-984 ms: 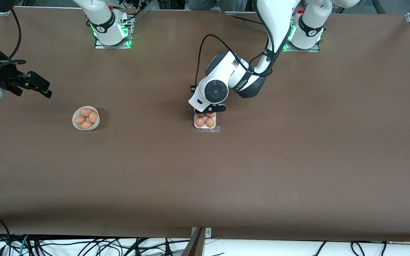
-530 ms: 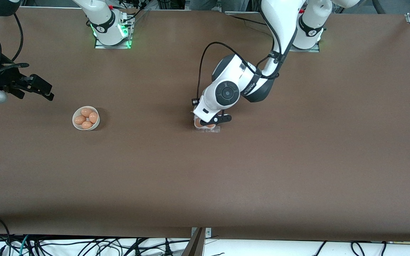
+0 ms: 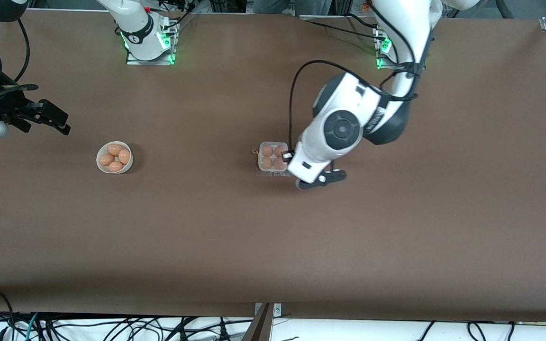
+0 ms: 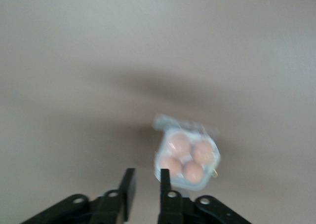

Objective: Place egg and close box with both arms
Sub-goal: 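Lift the left gripper away from the closed carton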

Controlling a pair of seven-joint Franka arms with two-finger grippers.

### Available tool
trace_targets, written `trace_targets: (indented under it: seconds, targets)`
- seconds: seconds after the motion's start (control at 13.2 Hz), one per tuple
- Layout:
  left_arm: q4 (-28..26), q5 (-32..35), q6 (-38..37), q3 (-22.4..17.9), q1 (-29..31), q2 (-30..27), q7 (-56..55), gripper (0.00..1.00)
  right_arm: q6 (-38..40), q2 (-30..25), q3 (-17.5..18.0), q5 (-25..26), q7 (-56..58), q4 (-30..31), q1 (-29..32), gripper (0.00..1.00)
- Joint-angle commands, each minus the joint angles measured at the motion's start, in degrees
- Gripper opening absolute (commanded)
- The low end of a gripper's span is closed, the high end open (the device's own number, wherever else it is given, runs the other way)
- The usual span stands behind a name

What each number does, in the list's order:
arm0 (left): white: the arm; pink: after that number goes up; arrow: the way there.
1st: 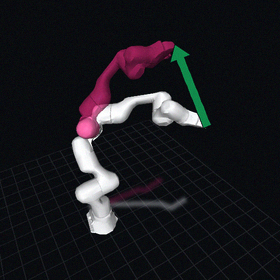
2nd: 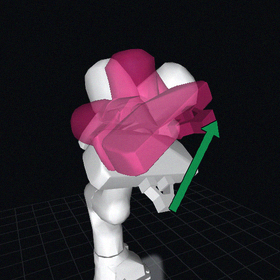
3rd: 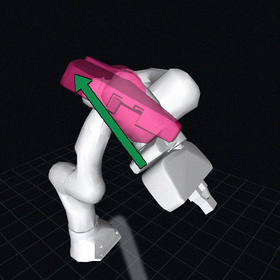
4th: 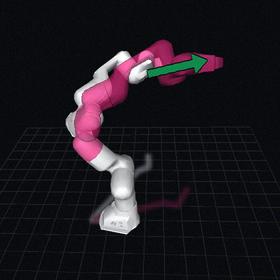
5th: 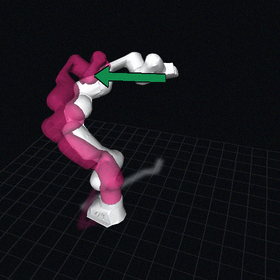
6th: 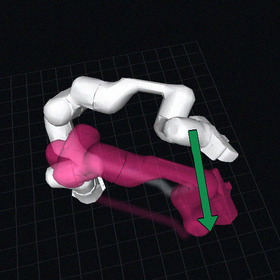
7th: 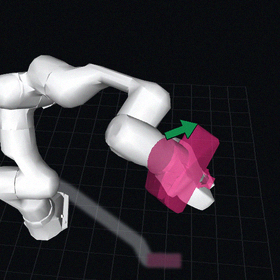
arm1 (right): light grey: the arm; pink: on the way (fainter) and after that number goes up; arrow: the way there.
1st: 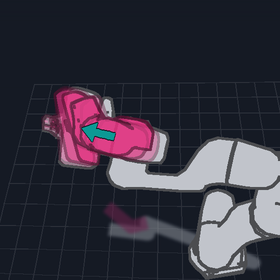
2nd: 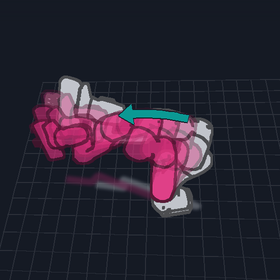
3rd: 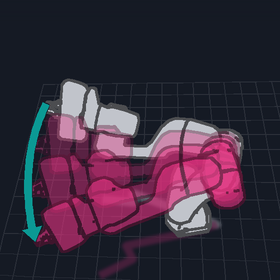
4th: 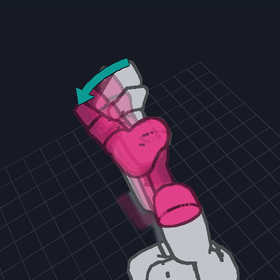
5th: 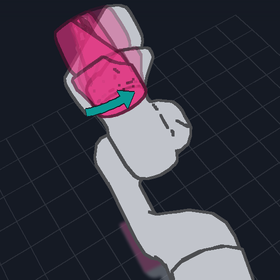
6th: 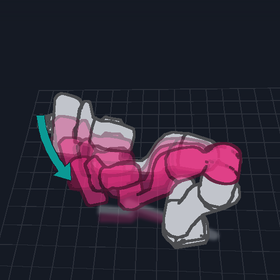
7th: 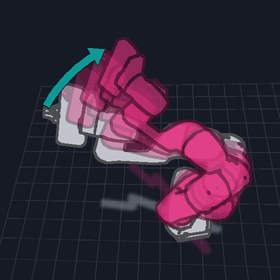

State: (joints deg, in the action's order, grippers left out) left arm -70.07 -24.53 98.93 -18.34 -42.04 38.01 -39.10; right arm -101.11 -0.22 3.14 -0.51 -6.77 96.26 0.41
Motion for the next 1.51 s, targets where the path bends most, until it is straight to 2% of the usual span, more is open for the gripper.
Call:
trace_targets:
  seconds: [0.0,0.3,0.45,0.76,0.98,1.06,1.29,1.44]
  targets:
    - [2.3,2.54,-3.55,-0.82,4.32,0.04,6.37,0.4,-0.58,-0.31,0.64,0.69,0.09,0.15,0.56,1.0]
    - [6.69,9.39,-9.79,-1.08,8.99,-0.04,10.79,0.49,-0.41,-0.31,0.72,0.69,0.09,0.15,0.56,1.0]
    - [6.78,9.85,-11.72,-0.91,12.76,-0.66,11.76,0.5,-0.23,-0.31,0.72,0.69,0.09,0.33,0.56,1.0]
    - [4.68,13.88,-14.28,0.41,20.75,-7.42,23.79,0.53,-0.23,-0.31,0.64,0.69,0.09,0.33,0.56,1.0]
    - [-0.32,18.27,-14.03,1.2,24.01,-12.95,31.17,0.59,-0.14,-0.31,0.72,0.69,0.18,0.33,0.56,1.0]
    - [-2.25,20.37,-13.76,2.51,25.42,-15.05,31.97,0.63,-0.14,-0.31,0.64,0.69,0.18,0.33,0.56,1.0]
    - [-3.59,25.65,-13.32,13.21,35.86,-17.36,34.26,0.73,-0.05,-0.31,0.64,0.69,0.18,0.42,0.56,1.0]
    - [-5.85,27.16,-12.97,14.65,38.17,-18.84,35.75,0.78,-0.05,-0.31,0.72,0.69,0.18,0.42,0.56,1.0]
